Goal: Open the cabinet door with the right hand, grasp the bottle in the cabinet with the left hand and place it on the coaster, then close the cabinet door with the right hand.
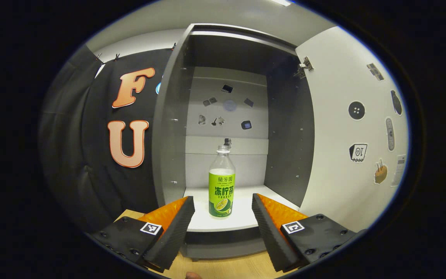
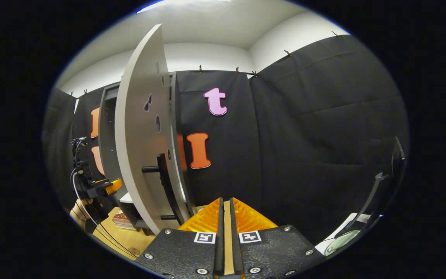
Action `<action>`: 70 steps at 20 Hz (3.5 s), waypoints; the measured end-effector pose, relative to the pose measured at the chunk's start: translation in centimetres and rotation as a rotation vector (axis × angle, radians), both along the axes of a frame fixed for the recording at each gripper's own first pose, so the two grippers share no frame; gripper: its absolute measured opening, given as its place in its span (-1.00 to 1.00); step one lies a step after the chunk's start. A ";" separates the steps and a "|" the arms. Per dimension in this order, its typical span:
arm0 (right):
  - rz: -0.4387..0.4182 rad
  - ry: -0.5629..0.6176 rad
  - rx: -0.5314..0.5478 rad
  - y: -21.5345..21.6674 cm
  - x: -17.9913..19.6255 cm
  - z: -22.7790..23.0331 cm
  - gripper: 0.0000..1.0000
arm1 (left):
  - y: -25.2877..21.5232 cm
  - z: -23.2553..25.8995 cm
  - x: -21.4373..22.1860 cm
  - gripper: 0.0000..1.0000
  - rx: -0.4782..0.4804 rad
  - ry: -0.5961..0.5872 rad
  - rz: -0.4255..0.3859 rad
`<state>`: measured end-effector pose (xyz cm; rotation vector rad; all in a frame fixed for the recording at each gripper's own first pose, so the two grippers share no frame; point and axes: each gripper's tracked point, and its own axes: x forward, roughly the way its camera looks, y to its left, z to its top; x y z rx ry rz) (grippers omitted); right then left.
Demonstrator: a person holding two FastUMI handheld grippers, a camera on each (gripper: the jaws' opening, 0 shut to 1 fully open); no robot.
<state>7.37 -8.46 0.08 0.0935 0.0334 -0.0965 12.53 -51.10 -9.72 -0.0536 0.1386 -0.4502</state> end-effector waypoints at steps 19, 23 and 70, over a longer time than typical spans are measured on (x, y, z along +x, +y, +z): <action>-0.074 0.103 0.067 -2.0 -1.0 -2.6 -0.86 | -4.6 -1.7 13.0 0.94 0.063 -0.015 0.094; -0.070 0.110 0.068 -2.0 -1.2 -2.7 -0.87 | -5.0 -1.3 11.5 0.62 0.021 0.003 0.048; 0.091 0.248 0.012 2.0 -2.8 -4.7 -0.87 | 20.6 -30.6 -12.4 0.65 0.077 0.204 0.162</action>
